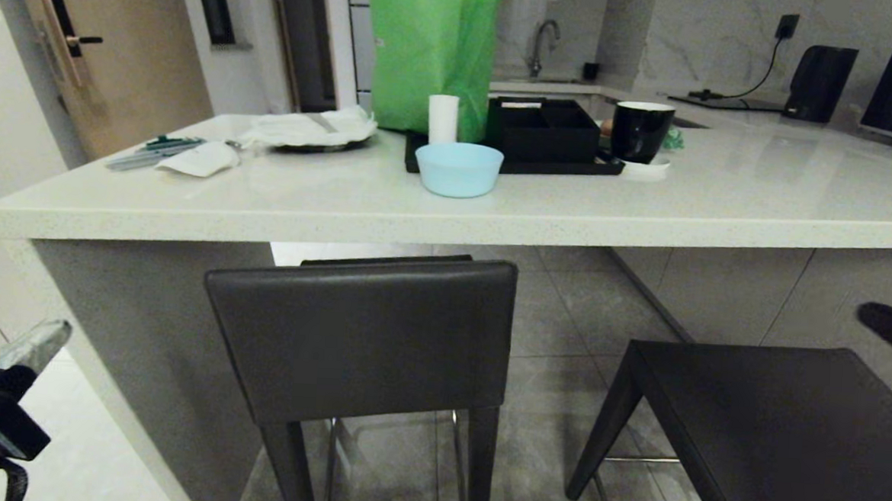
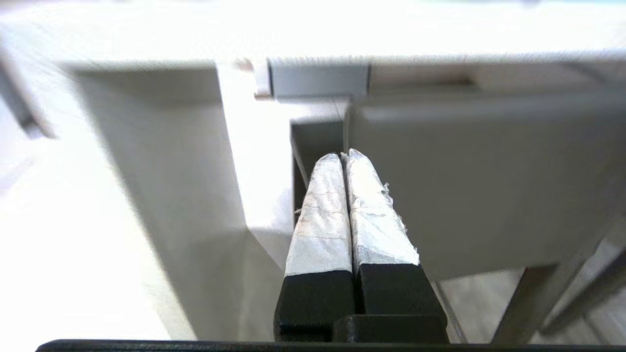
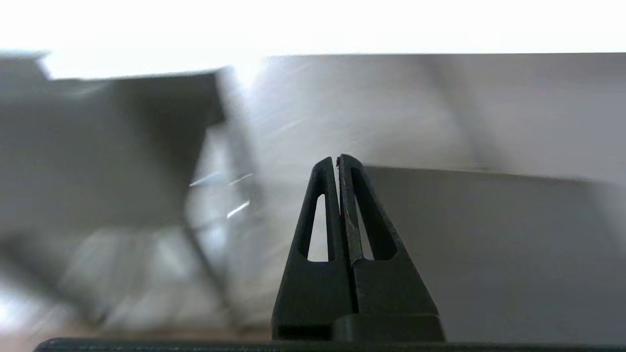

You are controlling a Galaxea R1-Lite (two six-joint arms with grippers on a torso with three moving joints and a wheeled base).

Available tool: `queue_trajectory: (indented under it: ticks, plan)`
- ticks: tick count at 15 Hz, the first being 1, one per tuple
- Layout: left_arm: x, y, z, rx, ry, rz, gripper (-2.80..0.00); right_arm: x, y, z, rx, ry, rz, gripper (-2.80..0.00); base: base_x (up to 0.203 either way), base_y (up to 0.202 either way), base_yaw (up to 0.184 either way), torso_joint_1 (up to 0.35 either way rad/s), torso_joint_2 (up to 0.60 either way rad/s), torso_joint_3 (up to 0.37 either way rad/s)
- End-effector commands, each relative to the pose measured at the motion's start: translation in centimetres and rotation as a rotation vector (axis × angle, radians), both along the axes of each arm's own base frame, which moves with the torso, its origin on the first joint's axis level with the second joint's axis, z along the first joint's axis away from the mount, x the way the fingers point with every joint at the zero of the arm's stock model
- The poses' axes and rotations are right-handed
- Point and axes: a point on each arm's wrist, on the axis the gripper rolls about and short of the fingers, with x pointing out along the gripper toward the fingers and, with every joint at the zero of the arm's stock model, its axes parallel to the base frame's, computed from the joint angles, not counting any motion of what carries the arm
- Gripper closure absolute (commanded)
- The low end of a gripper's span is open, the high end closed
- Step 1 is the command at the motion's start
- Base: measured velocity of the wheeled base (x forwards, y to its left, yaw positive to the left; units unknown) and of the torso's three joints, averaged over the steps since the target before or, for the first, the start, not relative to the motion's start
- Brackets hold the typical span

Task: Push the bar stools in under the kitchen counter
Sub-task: Push the gray chair back under the dining table

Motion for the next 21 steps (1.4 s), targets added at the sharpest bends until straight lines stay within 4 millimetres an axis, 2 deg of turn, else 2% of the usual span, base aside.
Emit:
queue_trajectory:
  ticks: [1, 3, 5, 9, 11, 13, 14, 15, 16, 19, 21]
  plan:
    - [-5.6, -0.3, 1.7, 0.01, -0.133, 0.023, 0.0, -6.2, -2.8, 0.6, 0.031, -0.175, -0.157, 0.0, 0.0, 0.0, 0.0, 0.0, 0.0, 0.0]
    - [-8.8, -0.6, 1.3, 0.01, -0.117, 0.016, 0.0, -9.3, -3.6, -0.3, 0.032, -0.229, -0.26, 0.0, 0.0, 0.0, 0.0, 0.0, 0.0, 0.0]
    - [-11.1, -0.9, 0.6, 0.013, -0.101, -0.047, 0.0, -12.1, -3.7, -1.1, 0.038, -0.291, -0.312, 0.0, 0.0, 0.0, 0.0, 0.0, 0.0, 0.0]
    - [-12.6, -0.9, -0.3, 0.026, -0.111, -0.15, 0.0, -17.3, -3.5, -4.2, 0.037, -0.35, -0.227, 0.0, 0.0, 0.0, 0.0, 0.0, 0.0, 0.0]
    - [-13.1, -0.9, -1.1, 0.029, -0.09, -0.172, 0.0, -18.6, -3.3, -6.3, 0.028, -0.337, -0.172, 0.0, 0.0, 0.0, 0.0, 0.0, 0.0, 0.0]
    - [-13.9, -1.0, -3.0, 0.057, -0.105, -0.197, 0.0, -17.9, -3.2, -8.7, -0.018, -0.293, -0.121, 0.0, 0.0, 0.0, 0.0, 0.0, 0.0, 0.0]
    - [-14.1, -1.0, -4.6, 0.086, -0.073, -0.199, 0.0, -17.3, -3.2, -9.5, -0.03, -0.268, -0.11, 0.0, 0.0, 0.0, 0.0, 0.0, 0.0, 0.0]
    - [-13.6, -1.0, -6.7, 0.111, -0.007, -0.182, 0.0, -16.4, -3.2, -10.8, -0.047, -0.223, -0.104, 0.0, 0.0, 0.0, 0.0, 0.0, 0.0, 0.0]
    - [-13.1, -0.9, -7.7, 0.113, 0.026, -0.131, 0.0, -15.6, -3.2, -12.2, -0.057, -0.186, -0.102, 0.0, 0.0, 0.0, 0.0, 0.0, 0.0, 0.0]
    - [-13.2, -0.8, -8.0, 0.058, 0.075, -0.075, 0.0, -13.2, -3.1, -16.9, -0.048, -0.102, -0.076, 0.0, 0.0, 0.0, 0.0, 0.0, 0.0, 0.0]
    - [-12.8, -0.4, -9.3, 0.09, 0.132, 0.071, 0.0, -13.2, -3.1, -17.1, -0.065, -0.1, -0.047, 0.0, 0.0, 0.0, 0.0, 0.0, 0.0, 0.0]
